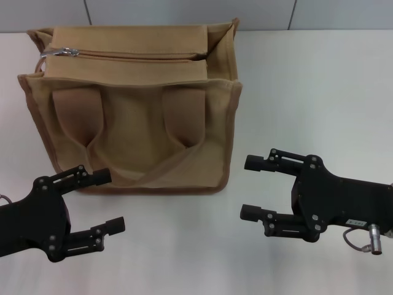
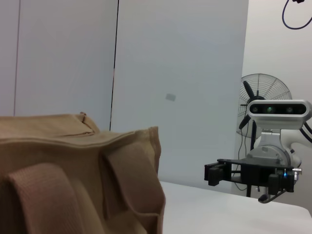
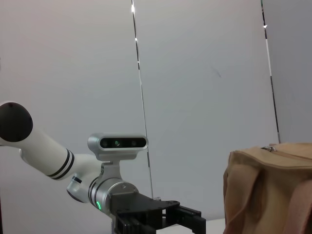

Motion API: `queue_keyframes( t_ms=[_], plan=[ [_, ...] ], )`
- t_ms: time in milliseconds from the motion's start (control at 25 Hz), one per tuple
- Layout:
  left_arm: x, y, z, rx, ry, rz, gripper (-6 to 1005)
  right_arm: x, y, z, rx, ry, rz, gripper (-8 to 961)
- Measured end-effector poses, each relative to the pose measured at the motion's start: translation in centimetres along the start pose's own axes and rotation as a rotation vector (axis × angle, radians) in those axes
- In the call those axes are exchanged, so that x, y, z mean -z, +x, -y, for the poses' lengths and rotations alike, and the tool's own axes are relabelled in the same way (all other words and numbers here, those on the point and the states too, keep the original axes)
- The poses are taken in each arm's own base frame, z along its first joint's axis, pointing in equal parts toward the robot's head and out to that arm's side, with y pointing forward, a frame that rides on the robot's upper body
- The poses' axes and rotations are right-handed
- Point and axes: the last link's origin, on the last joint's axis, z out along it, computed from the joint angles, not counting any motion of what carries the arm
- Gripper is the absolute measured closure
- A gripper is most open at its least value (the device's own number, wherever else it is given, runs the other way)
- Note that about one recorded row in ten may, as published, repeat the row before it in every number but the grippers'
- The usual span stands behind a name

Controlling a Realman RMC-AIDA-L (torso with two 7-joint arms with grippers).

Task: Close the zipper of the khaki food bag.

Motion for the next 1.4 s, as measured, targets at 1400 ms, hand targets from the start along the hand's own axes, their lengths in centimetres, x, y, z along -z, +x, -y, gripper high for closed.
queue_keyframes(
  t_ms=[1400],
  plan=[
    [5.4, 2.1, 4.3, -0.070, 0.621, -0.353, 201, -0.6, 1.2, -0.7, -0.037, 0.057, 0.040, 205]
  ],
)
